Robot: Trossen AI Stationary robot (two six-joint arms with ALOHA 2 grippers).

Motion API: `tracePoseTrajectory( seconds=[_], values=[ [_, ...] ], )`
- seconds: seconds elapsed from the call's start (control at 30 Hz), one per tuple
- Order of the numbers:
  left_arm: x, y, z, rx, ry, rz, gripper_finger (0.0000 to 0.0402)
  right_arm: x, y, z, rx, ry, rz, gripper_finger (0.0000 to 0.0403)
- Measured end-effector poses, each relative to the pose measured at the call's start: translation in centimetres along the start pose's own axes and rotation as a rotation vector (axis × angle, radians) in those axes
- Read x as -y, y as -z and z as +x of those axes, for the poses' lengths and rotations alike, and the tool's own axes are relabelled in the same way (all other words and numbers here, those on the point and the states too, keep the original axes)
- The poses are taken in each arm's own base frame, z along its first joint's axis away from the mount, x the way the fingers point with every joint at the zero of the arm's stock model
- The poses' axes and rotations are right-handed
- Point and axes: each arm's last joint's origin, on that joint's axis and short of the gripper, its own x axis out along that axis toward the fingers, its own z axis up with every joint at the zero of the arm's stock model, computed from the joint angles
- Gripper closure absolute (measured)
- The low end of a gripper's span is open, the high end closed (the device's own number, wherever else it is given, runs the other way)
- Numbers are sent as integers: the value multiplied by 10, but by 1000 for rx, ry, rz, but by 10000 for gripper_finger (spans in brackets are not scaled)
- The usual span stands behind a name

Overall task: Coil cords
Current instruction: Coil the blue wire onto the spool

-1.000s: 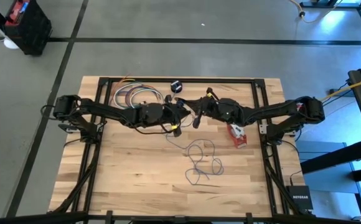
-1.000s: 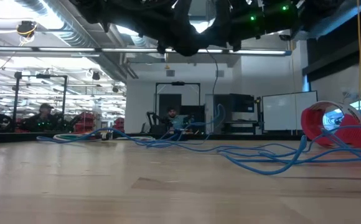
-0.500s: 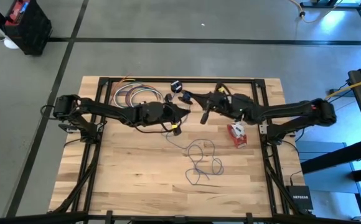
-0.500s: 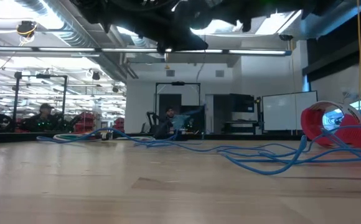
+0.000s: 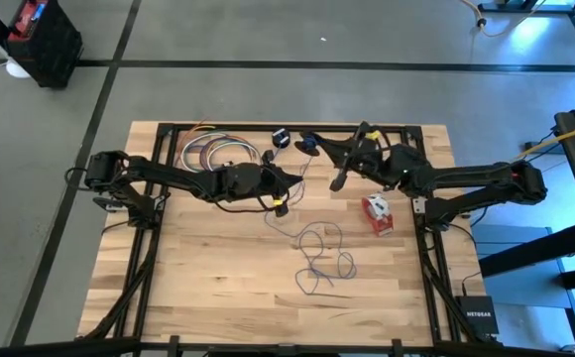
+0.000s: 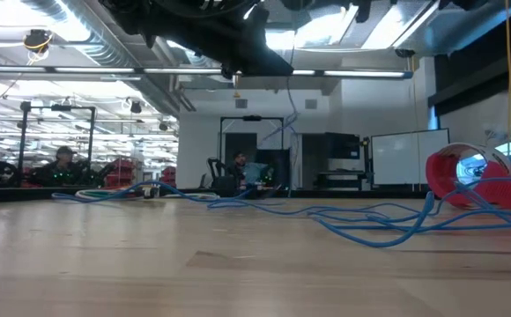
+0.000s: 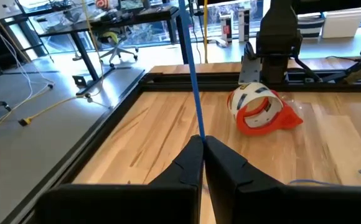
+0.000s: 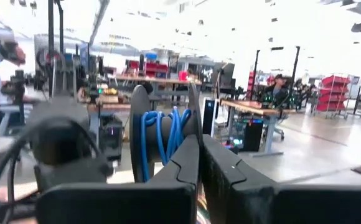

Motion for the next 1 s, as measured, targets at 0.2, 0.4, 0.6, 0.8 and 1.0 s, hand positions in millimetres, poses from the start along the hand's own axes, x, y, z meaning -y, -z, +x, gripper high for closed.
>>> tracePoseTrajectory(
  seconds=[0.2, 0.4, 0.6, 0.8, 1.0],
  values=[
    [-1, 2, 1, -14, -9, 5, 397, 1, -4, -3, 0, -20, -2, 390],
    [-15, 15, 3, -135, -136, 29, 400, -2, 9, -4, -123, -95, -36, 390],
    [-33, 21, 1, -220, -218, 32, 400, -4, 21, -6, -247, -130, -132, 390],
    [-46, 9, -14, -223, -246, 18, 400, -4, 35, -11, -389, -145, -234, 390],
    [-53, -11, -33, -150, -256, 0, 401, -5, 52, -9, -507, -115, -308, 390]
  ],
)
